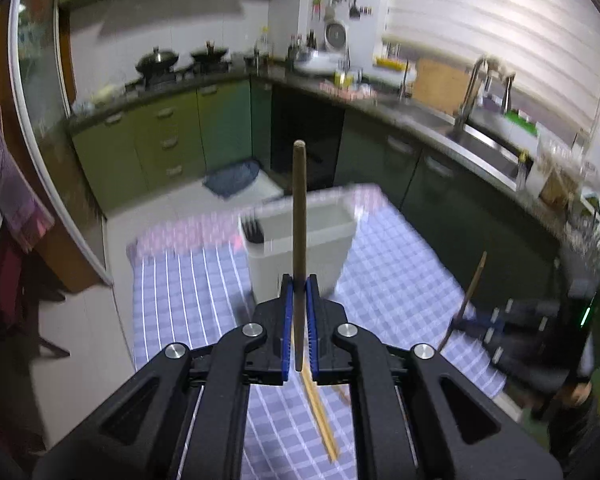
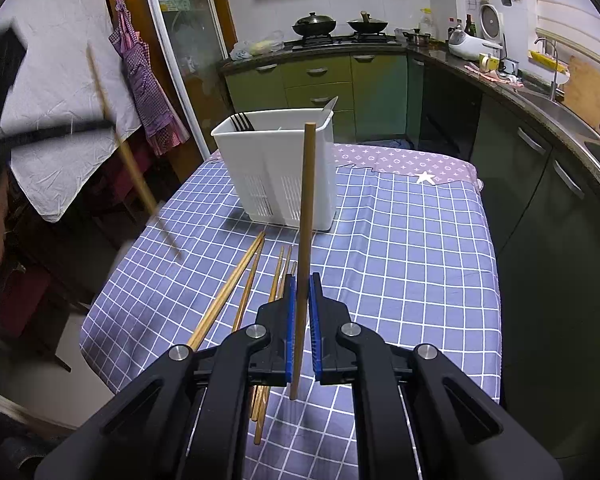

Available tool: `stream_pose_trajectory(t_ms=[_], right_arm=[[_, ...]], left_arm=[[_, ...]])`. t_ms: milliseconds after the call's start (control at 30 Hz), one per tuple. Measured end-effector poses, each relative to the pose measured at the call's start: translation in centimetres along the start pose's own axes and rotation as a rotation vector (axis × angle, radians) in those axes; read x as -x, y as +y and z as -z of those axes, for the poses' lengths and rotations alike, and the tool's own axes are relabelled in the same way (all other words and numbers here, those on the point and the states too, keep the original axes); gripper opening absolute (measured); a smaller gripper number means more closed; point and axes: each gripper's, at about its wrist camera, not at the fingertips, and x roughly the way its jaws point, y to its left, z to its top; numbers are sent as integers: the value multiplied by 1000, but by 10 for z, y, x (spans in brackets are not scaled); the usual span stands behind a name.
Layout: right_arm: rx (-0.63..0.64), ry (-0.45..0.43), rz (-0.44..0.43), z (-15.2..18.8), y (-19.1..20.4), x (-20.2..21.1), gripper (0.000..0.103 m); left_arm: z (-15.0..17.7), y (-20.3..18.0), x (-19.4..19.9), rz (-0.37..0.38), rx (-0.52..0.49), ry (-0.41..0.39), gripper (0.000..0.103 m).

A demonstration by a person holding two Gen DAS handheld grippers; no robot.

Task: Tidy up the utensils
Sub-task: 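Carry the chopsticks upright over the caddy and release them inside with both tools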

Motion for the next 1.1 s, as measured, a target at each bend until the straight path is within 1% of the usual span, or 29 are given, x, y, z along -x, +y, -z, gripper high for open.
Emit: stream_pose_trajectory(t_ms=[100,200,267,300,367,467,567,667,700,800,867,933,1033,1100], right_arm=[[-3,-1,-7,0,-2,0,7],[-8,-1,-13,1,-4,-2,7],[-12,2,-17,1,-6,-3,7],[-13,3,-18,1,-7,-4,7],[-15,4,-22,1,-8,-5,8],[-23,5,-32,1,-9,-5,7],[-24,-2,-35,-2,-9,-1,7],[-18,-25,-33,-13,-9,8,7],[-16,-36,-32,-18,-8,13,7],[-3,-95,-21,-41,-5,30,7],[0,-140,-26,-61,-2,43,7],[-10,-208,-30,-87,1,57,7],[-37,-326,-28,-128,3,70,7],[-53,-383,-22,-152,4,69,7]], left_arm=[[-36,3,10,-1,24,-85,7],[-62,6,13,-17,41,-166,7],[-73,6,9,-35,48,-200,7],[-79,8,3,-61,52,-219,7],[-84,9,-10,-88,51,-226,7],[-83,10,-44,-115,50,-177,7],[-72,15,-85,-123,62,-75,7],[-60,22,-109,-118,72,-2,7],[-57,23,-113,-118,68,11,8],[-49,24,-114,-119,57,22,13],[-48,24,-107,-113,60,13,20],[-46,27,-97,-115,64,1,24],[-39,30,-77,-118,60,-17,26],[-33,29,-69,-123,47,-13,26]])
